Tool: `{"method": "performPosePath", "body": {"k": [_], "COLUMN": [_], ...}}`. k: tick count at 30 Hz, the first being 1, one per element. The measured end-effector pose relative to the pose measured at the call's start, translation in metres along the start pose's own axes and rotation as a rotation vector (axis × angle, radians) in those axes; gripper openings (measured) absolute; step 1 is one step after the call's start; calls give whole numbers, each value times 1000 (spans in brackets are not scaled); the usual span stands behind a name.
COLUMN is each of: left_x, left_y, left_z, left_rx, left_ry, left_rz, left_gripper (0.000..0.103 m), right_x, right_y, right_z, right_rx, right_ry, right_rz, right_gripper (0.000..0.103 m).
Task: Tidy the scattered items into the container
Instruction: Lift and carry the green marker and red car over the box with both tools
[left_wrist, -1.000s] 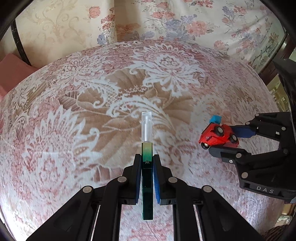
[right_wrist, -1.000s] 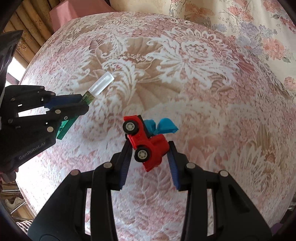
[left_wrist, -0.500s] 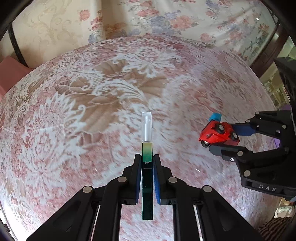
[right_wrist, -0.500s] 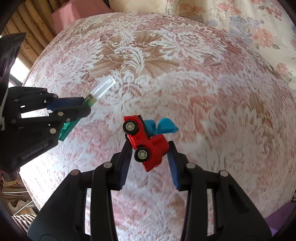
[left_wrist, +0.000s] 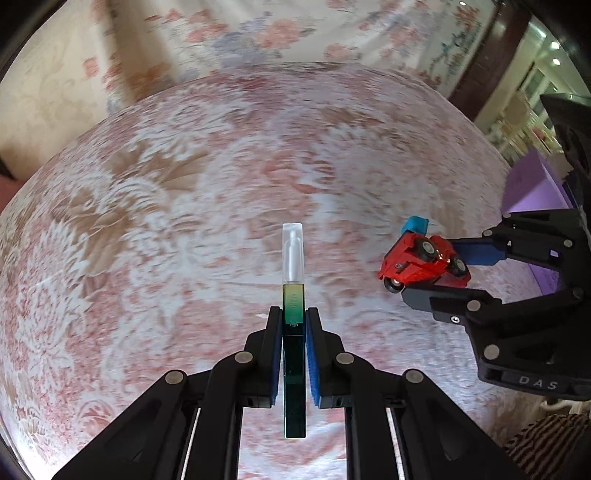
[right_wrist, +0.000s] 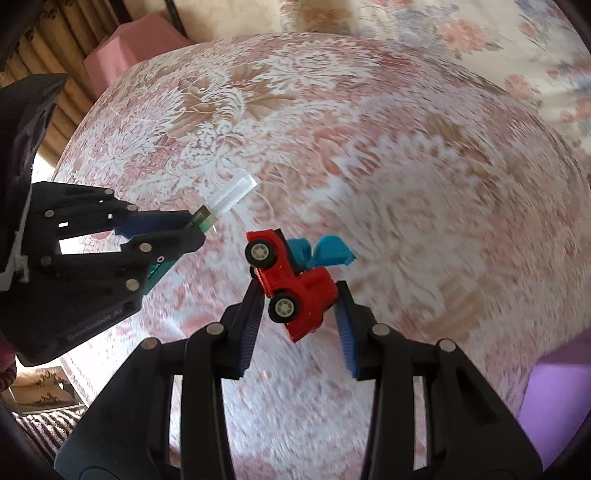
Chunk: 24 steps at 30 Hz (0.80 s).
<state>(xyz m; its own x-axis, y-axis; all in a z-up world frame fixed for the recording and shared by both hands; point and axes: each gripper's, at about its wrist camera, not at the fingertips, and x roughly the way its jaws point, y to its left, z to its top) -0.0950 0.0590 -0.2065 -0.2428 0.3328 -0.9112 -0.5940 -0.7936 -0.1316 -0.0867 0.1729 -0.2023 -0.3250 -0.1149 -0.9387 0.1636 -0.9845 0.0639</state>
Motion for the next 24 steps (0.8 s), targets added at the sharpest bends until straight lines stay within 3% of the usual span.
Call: {"method": "performPosePath", "body": {"k": [9,24], "left_x": [-12,-54], "left_y": [-72,-209], "left_z": [22,71], "left_rx": [133,334], "left_ry": [-17,-110], "left_rz": [-45,-102], "left_gripper": [12,12], "right_x": [-62,-163], "right_y": [-49,-132], "right_z": [-42,-101], "right_rx": [101,227], "right_ry": [-58,-190], "right_rz": [-28,-89], "right_gripper": [42,42]}}
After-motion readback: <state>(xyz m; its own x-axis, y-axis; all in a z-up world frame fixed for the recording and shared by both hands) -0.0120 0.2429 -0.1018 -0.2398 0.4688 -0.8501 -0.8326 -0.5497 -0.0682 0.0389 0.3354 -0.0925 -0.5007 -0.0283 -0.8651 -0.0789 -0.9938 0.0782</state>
